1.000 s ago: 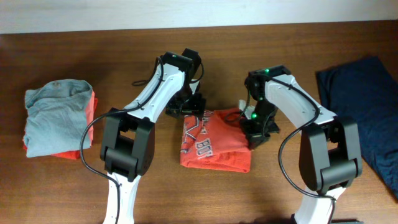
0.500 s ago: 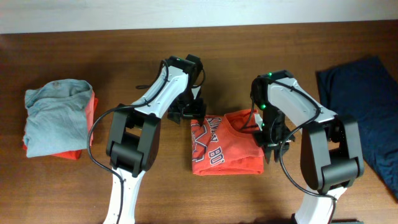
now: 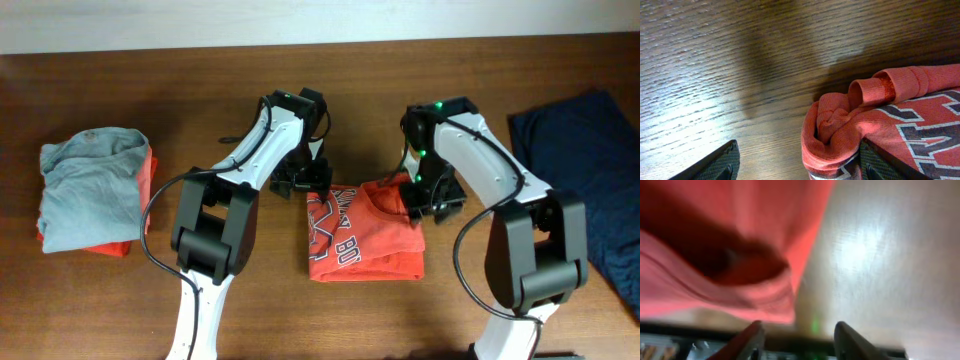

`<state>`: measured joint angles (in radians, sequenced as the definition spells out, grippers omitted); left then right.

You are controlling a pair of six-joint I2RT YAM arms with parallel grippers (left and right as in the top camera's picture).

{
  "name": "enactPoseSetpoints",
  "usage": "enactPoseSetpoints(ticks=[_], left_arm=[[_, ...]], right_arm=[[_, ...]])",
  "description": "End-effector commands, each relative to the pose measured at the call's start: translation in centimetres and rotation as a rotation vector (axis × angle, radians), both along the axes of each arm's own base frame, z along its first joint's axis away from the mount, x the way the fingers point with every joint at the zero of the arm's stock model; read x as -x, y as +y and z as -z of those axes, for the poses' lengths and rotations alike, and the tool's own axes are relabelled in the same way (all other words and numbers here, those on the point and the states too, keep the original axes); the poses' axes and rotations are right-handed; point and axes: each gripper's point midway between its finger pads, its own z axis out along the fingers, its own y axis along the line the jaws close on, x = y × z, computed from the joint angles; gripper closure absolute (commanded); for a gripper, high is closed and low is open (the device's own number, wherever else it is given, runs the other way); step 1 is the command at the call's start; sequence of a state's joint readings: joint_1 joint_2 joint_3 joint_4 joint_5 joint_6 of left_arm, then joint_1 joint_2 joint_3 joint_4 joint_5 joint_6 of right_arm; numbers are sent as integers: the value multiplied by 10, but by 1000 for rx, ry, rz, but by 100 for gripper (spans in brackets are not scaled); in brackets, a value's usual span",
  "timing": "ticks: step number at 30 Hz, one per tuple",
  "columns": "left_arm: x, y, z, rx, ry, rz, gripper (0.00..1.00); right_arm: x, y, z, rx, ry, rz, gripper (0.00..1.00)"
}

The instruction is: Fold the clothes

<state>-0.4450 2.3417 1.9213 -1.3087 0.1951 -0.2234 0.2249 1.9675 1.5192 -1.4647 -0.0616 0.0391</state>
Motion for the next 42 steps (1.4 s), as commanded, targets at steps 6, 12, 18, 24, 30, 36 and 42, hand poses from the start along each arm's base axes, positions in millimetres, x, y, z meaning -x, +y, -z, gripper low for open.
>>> enactPoseSetpoints(ticks=[6,12,18,24,30,36,42], left_arm=[[5,-2,4,4,22,19,24],[5,-2,4,4,21,19,24],[5,-2,4,4,22,19,24],[5,-2,4,4,21,19,24],[5,-2,4,4,22,19,24],[6,-1,4,0,22,20,24],[6,-1,4,0,23,20,24]], right_arm=[[-11,19,8,-123,-69,-3,49],[-1,34,26,-225,-38,-3,67],[10,30,22,-210,10,-6,96],[32,-3,16,3,97,38,96],[36,-39,15,277,73,159,96],[60,-45,29,303,144,156,92],[78,-49,57,308,151,158,89]])
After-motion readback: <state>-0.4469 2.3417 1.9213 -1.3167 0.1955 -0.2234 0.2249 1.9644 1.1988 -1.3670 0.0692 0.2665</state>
